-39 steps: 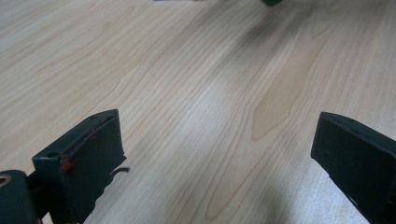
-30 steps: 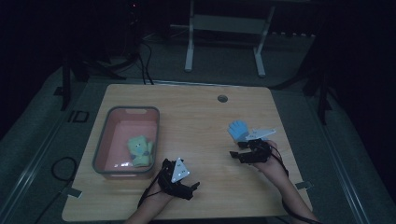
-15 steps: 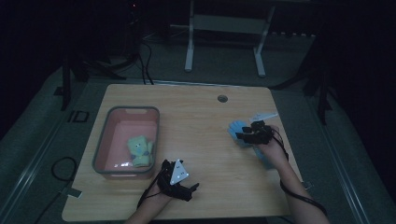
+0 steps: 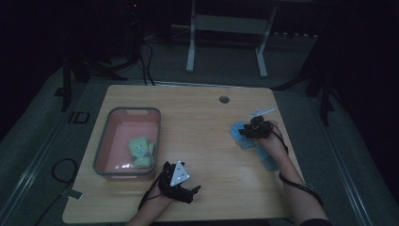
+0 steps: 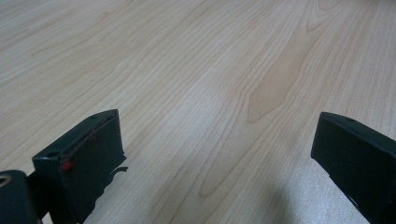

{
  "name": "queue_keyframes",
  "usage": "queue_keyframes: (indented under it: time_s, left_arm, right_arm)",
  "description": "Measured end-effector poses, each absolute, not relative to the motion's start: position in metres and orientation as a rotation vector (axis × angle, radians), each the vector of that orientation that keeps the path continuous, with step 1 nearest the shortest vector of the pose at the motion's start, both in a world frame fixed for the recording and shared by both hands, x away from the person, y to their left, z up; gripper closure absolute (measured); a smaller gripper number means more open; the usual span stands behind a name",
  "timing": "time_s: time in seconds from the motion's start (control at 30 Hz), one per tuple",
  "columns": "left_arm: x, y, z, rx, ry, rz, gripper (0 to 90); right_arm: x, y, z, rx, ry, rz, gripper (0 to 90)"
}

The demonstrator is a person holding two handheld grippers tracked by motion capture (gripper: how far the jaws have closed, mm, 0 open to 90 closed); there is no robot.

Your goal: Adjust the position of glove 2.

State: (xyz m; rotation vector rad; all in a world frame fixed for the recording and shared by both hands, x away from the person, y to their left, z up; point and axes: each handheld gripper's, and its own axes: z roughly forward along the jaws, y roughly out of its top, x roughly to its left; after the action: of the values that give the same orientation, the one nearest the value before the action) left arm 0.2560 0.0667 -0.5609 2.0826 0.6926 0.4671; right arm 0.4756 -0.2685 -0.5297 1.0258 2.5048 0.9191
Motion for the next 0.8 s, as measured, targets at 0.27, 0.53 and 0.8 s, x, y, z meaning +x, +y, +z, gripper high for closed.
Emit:
queue_keyframes:
  time_s: [0.27,0.53,0.8]
  left_arm:
    - [0.256,0.067,-0.561,2.071,0.697,0.467,2.9]
    - [0.256,0.068,-0.561,2.064,0.701,0.469,2.9]
    - [0.256,0.068,-0.561,2.064,0.703,0.476,2.9]
  right_arm:
    - [0.471,-0.267,-0.543,1.010,2.519,0.913,72.2]
    - [0.459,-0.260,-0.540,1.172,2.428,0.955,86.2]
    - [0.420,-0.238,-0.504,1.243,2.327,1.042,86.5]
